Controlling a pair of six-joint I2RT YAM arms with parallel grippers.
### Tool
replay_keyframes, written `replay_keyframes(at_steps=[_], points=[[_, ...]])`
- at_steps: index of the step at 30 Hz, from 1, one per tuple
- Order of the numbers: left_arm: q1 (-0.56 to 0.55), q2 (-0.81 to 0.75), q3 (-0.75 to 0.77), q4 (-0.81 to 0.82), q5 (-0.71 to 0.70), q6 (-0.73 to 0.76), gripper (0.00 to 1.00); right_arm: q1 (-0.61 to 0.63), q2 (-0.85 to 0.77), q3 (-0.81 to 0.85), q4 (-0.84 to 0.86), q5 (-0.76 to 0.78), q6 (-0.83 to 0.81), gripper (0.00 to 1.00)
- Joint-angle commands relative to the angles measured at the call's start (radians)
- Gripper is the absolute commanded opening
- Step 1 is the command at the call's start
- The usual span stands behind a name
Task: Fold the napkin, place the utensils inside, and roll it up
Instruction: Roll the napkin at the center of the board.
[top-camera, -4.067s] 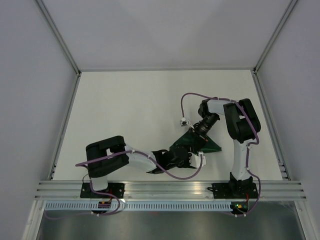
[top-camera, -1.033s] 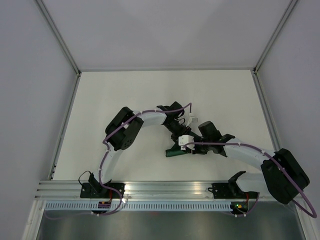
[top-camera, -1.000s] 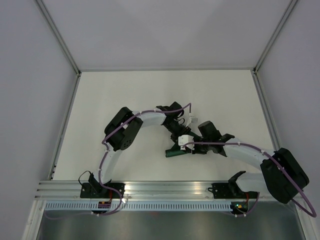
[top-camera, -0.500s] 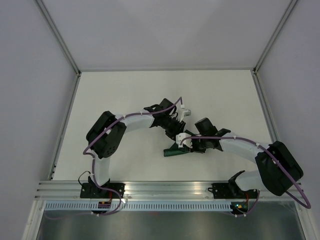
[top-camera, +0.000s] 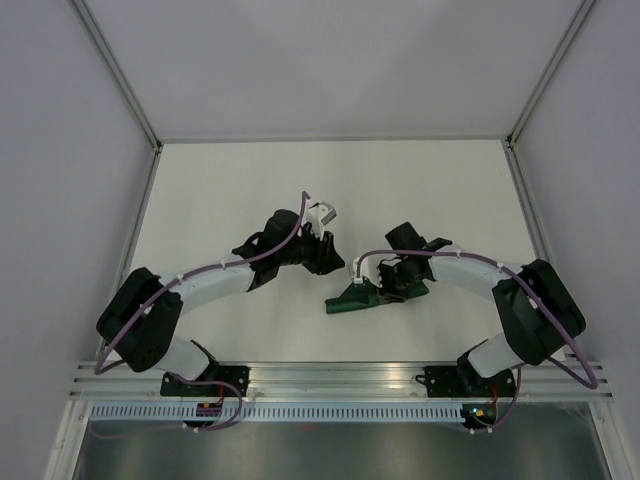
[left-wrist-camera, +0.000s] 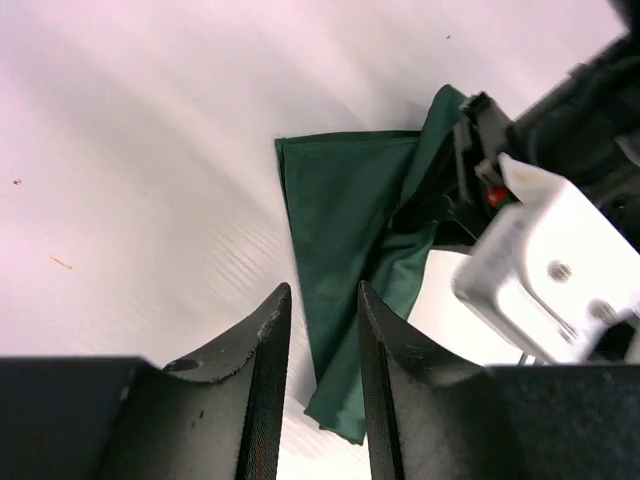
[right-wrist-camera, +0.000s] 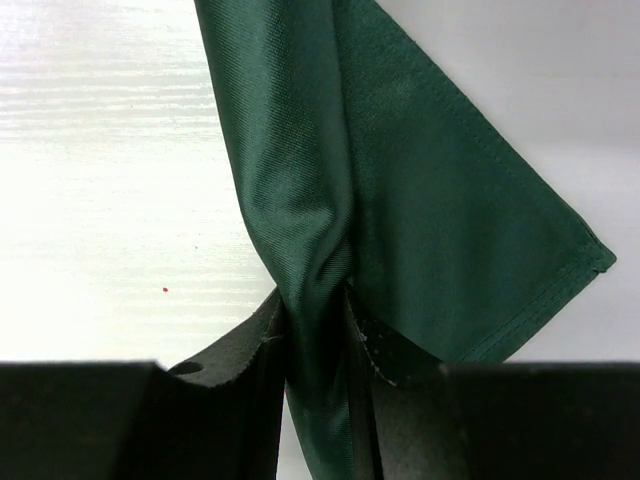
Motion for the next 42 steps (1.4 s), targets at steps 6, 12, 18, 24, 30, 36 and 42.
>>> replay_keyframes(at_steps=[6,12,18,24,30,36,42], points=[[-0.095,-0.223,-0.212,0.280,-0.280,-0.014,0.38,-0.092,0.221,0.163,-0.273,-0.141,-0.126,0.33],[-0.299,-0.224,-0.192,0.203,-0.540,0.165,0.41,-0.143,0.385,0.311,-0.422,-0.179,-0.190,0.33],[-0.470,-0.084,-0.143,0.183,-0.714,0.332,0.45,-0.161,0.499,0.420,-0.521,-0.192,-0.212,0.34],[-0.592,0.092,-0.044,0.188,-0.777,0.489,0.48,-0.175,0.558,0.471,-0.556,-0.178,-0.211,0.34],[-0.625,0.238,0.027,0.209,-0.786,0.589,0.50,-0.180,0.578,0.485,-0.557,-0.170,-0.197,0.34],[-0.603,0.313,0.044,0.235,-0.792,0.604,0.51,-0.180,0.586,0.491,-0.557,-0.161,-0.189,0.34],[-0.580,0.349,0.056,0.203,-0.760,0.578,0.51,-0.180,0.597,0.494,-0.556,-0.156,-0.183,0.34]])
